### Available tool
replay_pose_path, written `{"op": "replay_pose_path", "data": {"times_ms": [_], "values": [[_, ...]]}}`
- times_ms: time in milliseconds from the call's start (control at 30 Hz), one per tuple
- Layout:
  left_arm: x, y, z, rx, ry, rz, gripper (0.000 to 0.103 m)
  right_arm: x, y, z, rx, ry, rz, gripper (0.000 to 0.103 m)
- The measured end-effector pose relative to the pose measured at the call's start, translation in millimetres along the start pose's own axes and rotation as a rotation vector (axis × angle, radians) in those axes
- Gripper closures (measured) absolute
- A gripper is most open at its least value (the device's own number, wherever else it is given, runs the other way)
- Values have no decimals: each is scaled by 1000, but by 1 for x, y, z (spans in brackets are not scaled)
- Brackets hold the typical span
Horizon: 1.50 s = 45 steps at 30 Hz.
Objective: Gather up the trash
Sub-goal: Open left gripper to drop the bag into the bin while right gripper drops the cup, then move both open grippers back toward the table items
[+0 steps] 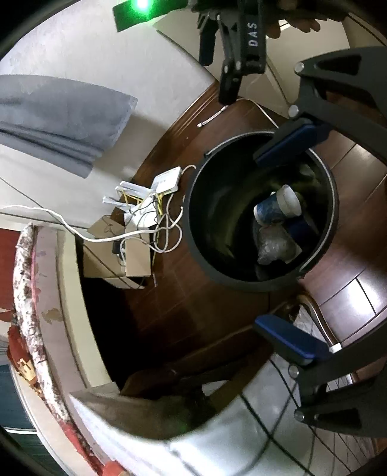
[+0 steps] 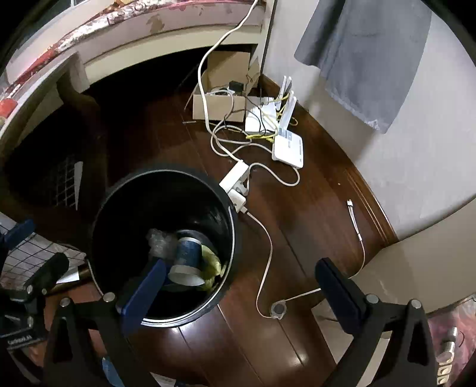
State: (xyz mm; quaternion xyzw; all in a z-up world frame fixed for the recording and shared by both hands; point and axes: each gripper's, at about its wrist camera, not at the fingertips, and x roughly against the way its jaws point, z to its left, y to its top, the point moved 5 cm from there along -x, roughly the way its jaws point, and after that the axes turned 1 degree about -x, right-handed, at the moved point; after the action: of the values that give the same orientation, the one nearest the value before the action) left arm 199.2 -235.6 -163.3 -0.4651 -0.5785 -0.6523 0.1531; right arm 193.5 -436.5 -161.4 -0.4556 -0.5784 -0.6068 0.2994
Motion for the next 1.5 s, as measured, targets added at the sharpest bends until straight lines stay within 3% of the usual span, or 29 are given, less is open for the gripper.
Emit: {"op": "replay_pose_path", "data": {"times_ms": [400,800,1200,1500], "values": [[54,12,4,1,28,-90,2,42,3,16,15,9,-77,1],[101,29,47,61,111,-173,2,93,15,54,91,43,-173,1],[138,25,105,111,201,-213,2,121,40,125,185,107,-245,1],[166,15,184,206,281,-236,1,132,61,208,267,196,-270,1]]}}
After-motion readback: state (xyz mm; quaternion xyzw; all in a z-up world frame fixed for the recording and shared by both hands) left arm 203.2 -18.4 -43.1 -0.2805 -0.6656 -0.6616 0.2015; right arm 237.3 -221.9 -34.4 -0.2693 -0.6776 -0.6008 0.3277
